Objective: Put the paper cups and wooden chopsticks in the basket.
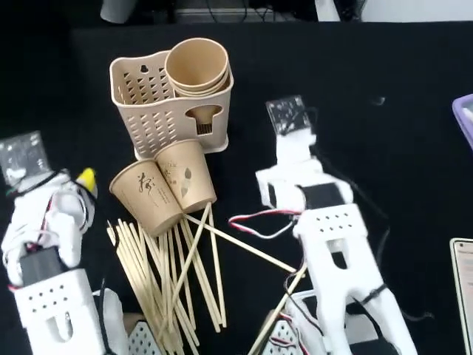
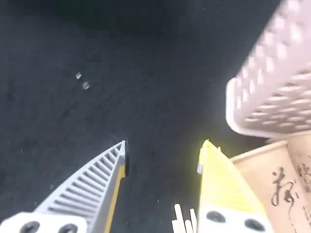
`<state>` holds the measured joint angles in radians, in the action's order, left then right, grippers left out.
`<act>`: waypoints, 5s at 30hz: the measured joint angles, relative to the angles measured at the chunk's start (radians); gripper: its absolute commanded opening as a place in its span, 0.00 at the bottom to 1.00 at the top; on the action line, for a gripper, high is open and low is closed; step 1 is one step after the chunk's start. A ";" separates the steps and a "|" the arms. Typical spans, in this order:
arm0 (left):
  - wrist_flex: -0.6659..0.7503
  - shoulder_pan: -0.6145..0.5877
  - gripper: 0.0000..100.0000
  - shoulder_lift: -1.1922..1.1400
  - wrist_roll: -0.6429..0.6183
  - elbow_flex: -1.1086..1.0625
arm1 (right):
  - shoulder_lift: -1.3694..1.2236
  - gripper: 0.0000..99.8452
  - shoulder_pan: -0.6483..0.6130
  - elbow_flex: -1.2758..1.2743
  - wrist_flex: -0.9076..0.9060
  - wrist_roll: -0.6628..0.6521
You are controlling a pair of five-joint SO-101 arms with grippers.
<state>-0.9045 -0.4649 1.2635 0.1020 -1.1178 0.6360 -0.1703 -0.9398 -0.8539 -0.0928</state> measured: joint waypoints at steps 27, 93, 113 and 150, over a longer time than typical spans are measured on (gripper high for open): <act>-0.374 0.236 0.25 -0.987 0.212 0.669 | -0.249 0.24 0.003 -0.114 0.245 0.052; 0.009 0.216 0.25 -0.592 0.107 0.247 | -0.249 0.24 0.003 -0.114 0.245 0.052; -0.502 0.661 0.25 -0.592 0.233 0.436 | -0.250 0.24 0.009 -0.114 0.245 0.052; -0.365 0.939 0.25 -0.592 0.066 0.477 | -0.250 0.24 0.267 -0.069 0.245 0.147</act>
<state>-1.2697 0.4741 0.6713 0.1680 -0.6406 0.3859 0.0967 -1.0088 -0.6084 0.0545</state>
